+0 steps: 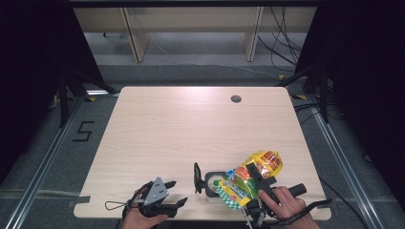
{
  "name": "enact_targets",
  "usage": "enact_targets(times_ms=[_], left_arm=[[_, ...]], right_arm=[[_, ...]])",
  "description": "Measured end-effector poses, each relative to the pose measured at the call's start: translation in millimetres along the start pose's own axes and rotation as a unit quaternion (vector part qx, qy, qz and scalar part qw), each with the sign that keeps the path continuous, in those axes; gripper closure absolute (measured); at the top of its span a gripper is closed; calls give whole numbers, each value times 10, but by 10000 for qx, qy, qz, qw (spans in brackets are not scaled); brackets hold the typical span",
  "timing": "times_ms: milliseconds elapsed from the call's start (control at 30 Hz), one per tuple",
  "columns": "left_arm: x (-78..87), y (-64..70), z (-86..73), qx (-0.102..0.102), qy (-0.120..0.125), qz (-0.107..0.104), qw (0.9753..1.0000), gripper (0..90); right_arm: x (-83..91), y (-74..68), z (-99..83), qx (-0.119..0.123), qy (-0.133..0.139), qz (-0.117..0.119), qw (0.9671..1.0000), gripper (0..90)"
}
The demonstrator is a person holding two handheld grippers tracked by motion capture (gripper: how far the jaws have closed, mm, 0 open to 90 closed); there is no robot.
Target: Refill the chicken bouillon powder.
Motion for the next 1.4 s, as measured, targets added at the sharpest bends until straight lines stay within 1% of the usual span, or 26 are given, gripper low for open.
enact_targets(times_ms=[33,100,133,167,233,267,300,333,367,400,433,500,533,567,633,800,867,900,933,967,1033,1067,1133,1167,1200,1400], left_arm=[[5,-9,1,-87,-9,6,10000,318],[1,-7,3,-33,12,13,10000,319],[1,-9,1,-33,-28,14,10000,318],[-3,-10,-1,-57,-12,-11,10000,319],[1,-16,2,-134,-11,-21,9999,319],[-1,-9,1,-45,-11,-2,10000,319],[2,-24,-4,-107,-88,8,9999,319],[4,-23,-5,-112,-100,14,9999,319],[6,-22,-7,-115,-105,5,9999,319],[-1,-5,-3,-17,-11,-16,10000,319],[1,-7,-1,-24,-15,8,10000,319],[6,-30,-5,-145,-94,26,9998,319],[-11,-3,-3,11,38,0,10000,319],[4,-23,-7,-118,-76,7,9999,319],[-4,-10,-2,-7,17,-5,10000,319],[-3,-4,0,25,52,-8,10000,319],[0,-31,2,-164,26,-6,9999,319],[-3,-17,0,-74,40,-10,10000,319],[-3,-2,-3,24,41,-7,10000,319],[1,-8,0,-37,35,0,10000,319],[1,-15,3,-44,29,3,10000,319],[-2,-6,2,3,42,-5,10000,319],[3,-8,1,-34,41,5,10000,319],[4,-13,3,-43,54,9,10000,319],[9,-21,6,-71,28,-19,10000,319],[8,-28,7,-114,22,-29,9999,316]], right_arm=[[20,-38,-8,-297,-189,-54,9994,444],[17,-34,-11,-206,-163,-102,9996,443],[-43,53,30,520,290,-48,9982,444],[-31,29,24,347,181,-80,9992,444],[-49,64,48,729,366,-100,9966,444],[11,-66,-4,-244,-137,-148,9995,444],[83,-363,-38,-2388,-746,-26,9682,444],[72,-345,-39,-2252,-690,11,9719,443],[10,-132,-21,-684,-85,-272,9973,443],[-48,12,32,451,403,-235,9979,444],[-53,47,58,703,404,-150,9966,443],[-49,47,70,776,386,-154,9961,443],[-3,-66,23,-72,-20,-178,9998,444],[-53,46,79,758,394,-154,9962,444],[-61,62,100,935,463,-155,9944,444],[-63,65,112,968,462,-158,9941,445],[-57,50,105,869,422,-187,9952,445],[-19,-44,59,159,55,-181,9997,445],[-13,-52,58,101,16,-197,9998,445],[-57,47,108,856,398,-179,9954,445],[-57,50,109,866,386,-156,9954,445],[-22,-39,61,184,66,-169,9997,445],[-14,-52,57,93,8,-211,9997,445],[-15,-46,58,132,29,-209,9997,445],[-58,53,104,890,408,-205,9950,446],[-55,77,96,990,424,-240,9939,446]])
Point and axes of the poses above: each handheld gripper's, and its own axes: x roughly backward along the jaws, z roughly out of its top, y roughly to its right, the point moved 1 cm from there along -x, roughly forward along the jaws, and after that the axes turned 12 degrees about -x, right-handed, at the moved point
